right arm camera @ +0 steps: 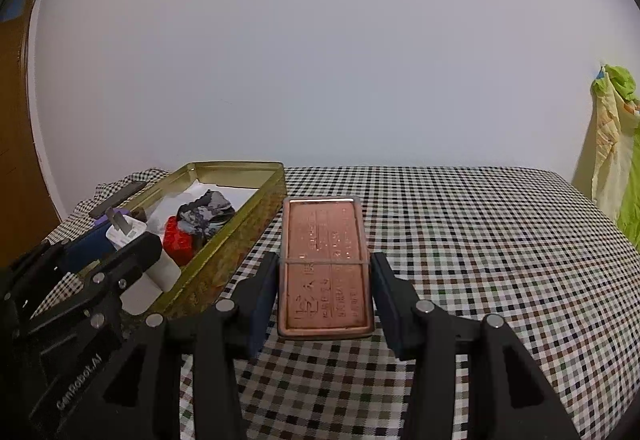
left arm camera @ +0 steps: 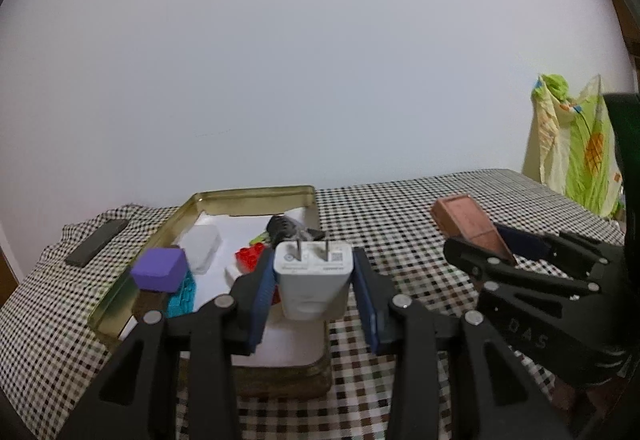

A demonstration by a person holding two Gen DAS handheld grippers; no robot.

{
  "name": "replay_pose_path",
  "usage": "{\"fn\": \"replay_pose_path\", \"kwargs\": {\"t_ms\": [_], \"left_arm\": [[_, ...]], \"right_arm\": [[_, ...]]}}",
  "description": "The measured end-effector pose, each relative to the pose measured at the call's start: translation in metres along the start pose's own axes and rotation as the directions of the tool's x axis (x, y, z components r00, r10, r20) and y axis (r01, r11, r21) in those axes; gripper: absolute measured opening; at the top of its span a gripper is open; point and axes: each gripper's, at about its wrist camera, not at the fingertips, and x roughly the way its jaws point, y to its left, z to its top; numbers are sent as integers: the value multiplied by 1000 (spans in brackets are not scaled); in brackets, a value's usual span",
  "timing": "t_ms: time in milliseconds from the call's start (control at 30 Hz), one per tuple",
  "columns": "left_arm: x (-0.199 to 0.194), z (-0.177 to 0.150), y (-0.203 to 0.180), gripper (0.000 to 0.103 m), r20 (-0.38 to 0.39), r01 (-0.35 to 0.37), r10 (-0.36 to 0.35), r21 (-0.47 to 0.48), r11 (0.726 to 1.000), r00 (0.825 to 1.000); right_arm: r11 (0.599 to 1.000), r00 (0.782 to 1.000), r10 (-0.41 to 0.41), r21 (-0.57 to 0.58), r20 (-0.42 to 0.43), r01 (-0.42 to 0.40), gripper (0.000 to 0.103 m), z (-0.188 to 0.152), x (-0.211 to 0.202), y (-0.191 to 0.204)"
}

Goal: Organize rigid objects
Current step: 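Bring the white charger and copper plate over the gold tray with both tools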

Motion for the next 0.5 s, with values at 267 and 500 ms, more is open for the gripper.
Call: {"fn": "replay_pose_path", "kwargs": {"t_ms": [267,500], "left_arm": [[-3,-3,8,37,-1,-18,18,-17,1000,1000],[-4,-5,19,37,-6,-41,41,-50,998,999]], "right_arm": [[1000,1000,23,-22,2,-23,49,-1,-5,13],[998,999,43,-44,3,-43,49,-2,-7,27]]}}
